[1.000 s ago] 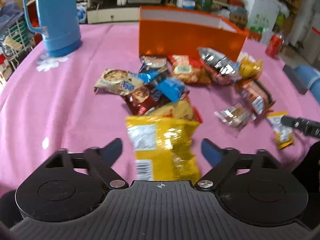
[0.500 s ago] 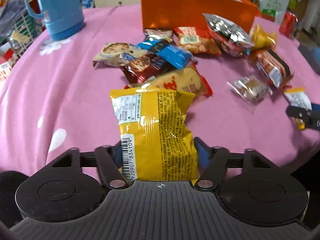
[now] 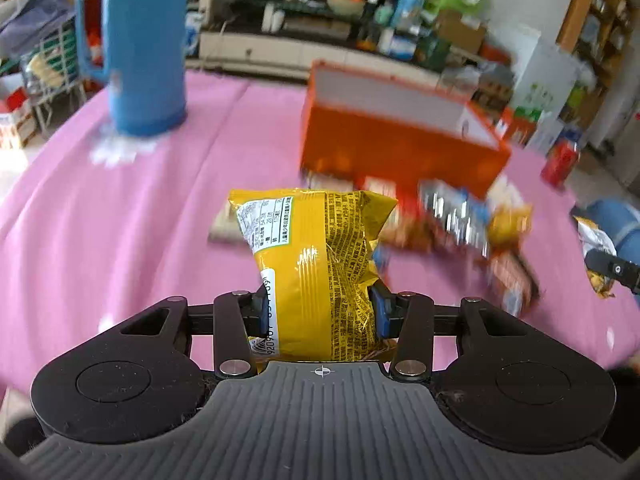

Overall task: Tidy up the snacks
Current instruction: 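Carry both bags over the orange box and open both tools, then grasp clear granola bar with left tool while right grasps brown wrapped snack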

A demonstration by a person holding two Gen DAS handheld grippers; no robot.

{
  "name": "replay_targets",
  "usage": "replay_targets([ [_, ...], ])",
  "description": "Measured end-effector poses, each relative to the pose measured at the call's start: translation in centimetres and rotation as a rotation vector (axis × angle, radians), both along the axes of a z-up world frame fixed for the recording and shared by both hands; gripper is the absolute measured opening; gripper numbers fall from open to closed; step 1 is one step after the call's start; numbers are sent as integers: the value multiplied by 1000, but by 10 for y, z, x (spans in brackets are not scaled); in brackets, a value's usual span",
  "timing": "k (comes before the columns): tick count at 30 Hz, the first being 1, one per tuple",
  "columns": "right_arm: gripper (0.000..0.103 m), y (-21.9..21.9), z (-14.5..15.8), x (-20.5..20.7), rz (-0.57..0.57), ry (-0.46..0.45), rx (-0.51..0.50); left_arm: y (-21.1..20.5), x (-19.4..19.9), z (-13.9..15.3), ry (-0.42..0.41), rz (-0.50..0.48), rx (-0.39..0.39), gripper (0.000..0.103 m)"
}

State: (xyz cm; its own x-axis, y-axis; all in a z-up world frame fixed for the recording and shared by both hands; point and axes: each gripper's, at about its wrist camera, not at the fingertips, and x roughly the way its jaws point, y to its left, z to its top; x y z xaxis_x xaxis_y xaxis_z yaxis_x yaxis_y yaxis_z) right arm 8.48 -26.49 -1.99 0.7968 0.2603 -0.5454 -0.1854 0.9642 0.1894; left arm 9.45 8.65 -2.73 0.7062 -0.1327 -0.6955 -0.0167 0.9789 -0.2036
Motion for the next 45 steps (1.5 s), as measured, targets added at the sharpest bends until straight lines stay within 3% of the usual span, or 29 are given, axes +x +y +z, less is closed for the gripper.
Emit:
replay_targets([
  [6,41,29,38,104,46,-135,-46,-6,102,41,-109,-26,-6,10],
  [9,41,45,38,166,62,-141,-80,-17,162,47,-123,-44,-27,10],
  [13,41,61,18,236,85,-101,-109,-38,229,35,-117,-76,-14,10],
  [16,42,68,-3,266,102,-61,-132,-54,267,13,-91,-103,-5,11],
  [18,46,72,-16,279,113,-43,-143,-61,285,-2,-69,-118,4,14],
  [20,64,73,-24,284,122,-40,-142,-65,292,-11,-54,-124,7,24],
  [25,69,67,-3,262,125,-112,-107,-61,258,7,-140,-116,29,44],
  [28,75,61,19,232,130,-156,-75,-55,222,28,-184,-120,43,46],
  [31,96,53,40,191,112,-195,-62,-49,177,46,-218,-117,71,53],
  [34,96,47,49,141,109,-222,-79,-42,126,50,-227,-102,107,56],
  [39,100,37,29,57,78,-172,-96,-33,43,19,-111,-65,81,60],
  [45,100,18,-37,-18,23,40,-31,-37,-26,-50,118,-39,20,54],
])
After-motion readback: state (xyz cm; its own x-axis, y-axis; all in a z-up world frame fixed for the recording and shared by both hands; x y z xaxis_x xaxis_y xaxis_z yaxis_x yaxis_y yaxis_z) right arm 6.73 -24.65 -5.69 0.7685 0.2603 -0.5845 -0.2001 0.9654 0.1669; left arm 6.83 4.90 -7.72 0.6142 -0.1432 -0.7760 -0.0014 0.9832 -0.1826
